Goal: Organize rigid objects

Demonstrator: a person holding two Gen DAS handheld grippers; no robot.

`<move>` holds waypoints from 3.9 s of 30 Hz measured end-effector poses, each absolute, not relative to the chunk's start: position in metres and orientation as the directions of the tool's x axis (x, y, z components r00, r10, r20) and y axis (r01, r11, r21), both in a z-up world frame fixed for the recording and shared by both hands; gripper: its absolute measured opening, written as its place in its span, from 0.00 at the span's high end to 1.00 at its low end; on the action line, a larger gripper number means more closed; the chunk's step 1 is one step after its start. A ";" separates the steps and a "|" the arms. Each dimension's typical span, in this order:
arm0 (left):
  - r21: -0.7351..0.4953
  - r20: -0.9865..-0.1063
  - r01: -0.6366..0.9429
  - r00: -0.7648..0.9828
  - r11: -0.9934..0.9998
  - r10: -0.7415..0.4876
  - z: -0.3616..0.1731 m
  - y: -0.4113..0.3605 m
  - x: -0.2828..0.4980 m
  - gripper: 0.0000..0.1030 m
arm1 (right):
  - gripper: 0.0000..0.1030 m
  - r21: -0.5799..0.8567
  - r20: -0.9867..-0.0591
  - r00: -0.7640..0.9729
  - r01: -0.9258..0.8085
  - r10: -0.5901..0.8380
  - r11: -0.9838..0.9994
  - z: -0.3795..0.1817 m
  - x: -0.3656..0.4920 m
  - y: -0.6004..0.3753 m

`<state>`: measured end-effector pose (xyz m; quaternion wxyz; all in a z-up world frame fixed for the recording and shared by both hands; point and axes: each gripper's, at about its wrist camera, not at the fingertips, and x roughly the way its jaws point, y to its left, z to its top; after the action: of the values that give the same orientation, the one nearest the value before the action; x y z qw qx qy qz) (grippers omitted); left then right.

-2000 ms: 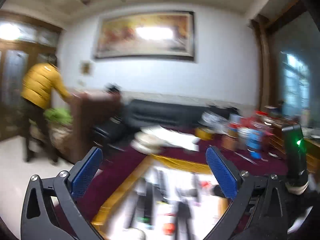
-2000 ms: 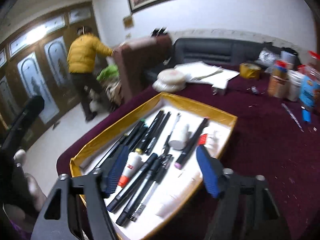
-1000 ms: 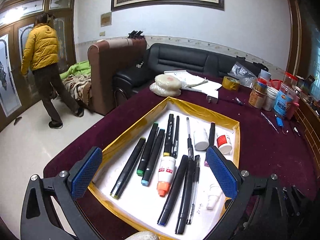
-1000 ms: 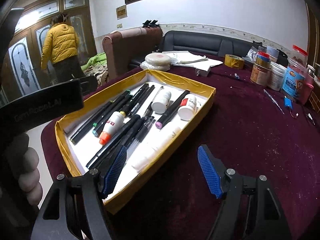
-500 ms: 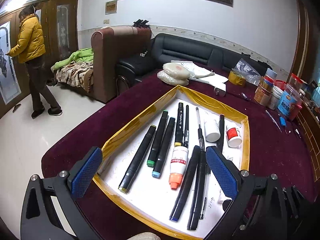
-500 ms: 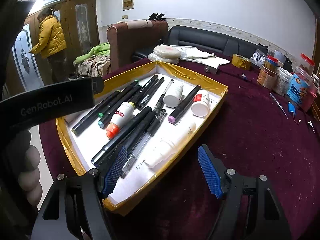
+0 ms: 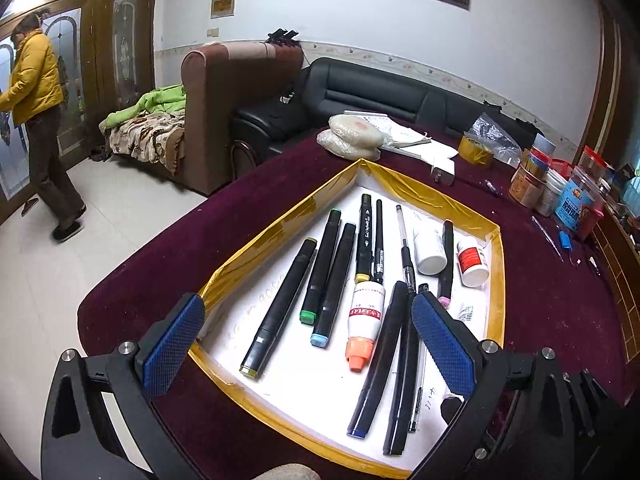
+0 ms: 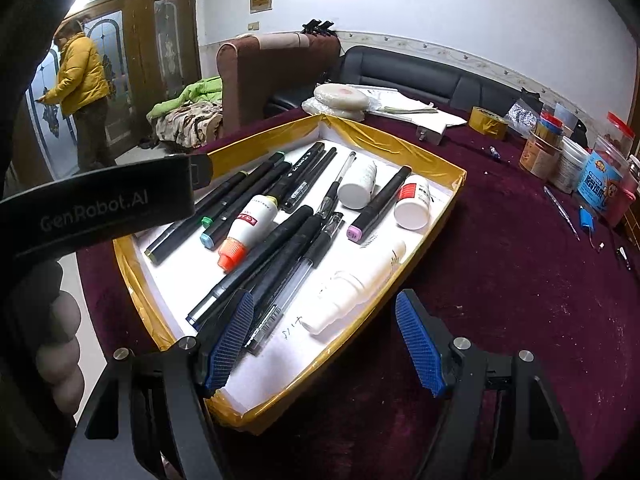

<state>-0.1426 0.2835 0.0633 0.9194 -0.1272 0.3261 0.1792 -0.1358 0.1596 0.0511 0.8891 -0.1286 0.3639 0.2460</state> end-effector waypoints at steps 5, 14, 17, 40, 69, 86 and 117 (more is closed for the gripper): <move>-0.121 -0.652 -0.411 0.720 0.904 0.240 0.062 0.285 -0.143 0.00 | 0.33 -0.052 -0.715 0.611 -0.531 0.340 0.846 0.050 -0.135 0.161; -0.118 -0.665 -0.416 0.707 0.902 0.239 0.060 0.287 -0.141 0.00 | 0.33 -0.041 -0.722 0.603 -0.526 0.338 0.849 0.048 -0.132 0.159; -0.112 -0.668 -0.418 0.704 0.902 0.243 0.059 0.287 -0.141 0.00 | 0.33 -0.035 -0.724 0.602 -0.521 0.338 0.853 0.048 -0.130 0.156; -0.010 -0.723 -0.294 0.662 0.956 0.196 0.058 0.210 -0.123 0.00 | 0.33 0.117 -0.706 0.644 -0.302 0.293 0.946 0.054 -0.091 0.042; 0.017 -0.836 0.049 0.548 0.999 -0.013 0.001 0.015 -0.017 0.00 | 0.33 0.185 -0.775 0.630 0.167 0.039 0.968 0.034 -0.057 -0.156; 0.000 -0.839 0.054 0.543 0.999 -0.029 0.001 0.017 -0.013 0.00 | 0.14 0.199 -0.778 0.623 0.129 0.077 0.971 0.031 -0.045 -0.153; 0.002 -0.840 0.055 0.543 0.998 -0.028 0.001 0.017 -0.013 0.00 | 0.01 0.160 -0.790 0.611 0.132 0.046 0.978 0.028 -0.036 -0.144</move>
<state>-0.0134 0.0170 0.0007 0.8781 0.0141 0.4777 -0.0235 -0.0356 -0.1442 0.0279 0.8917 0.1014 0.4405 -0.0241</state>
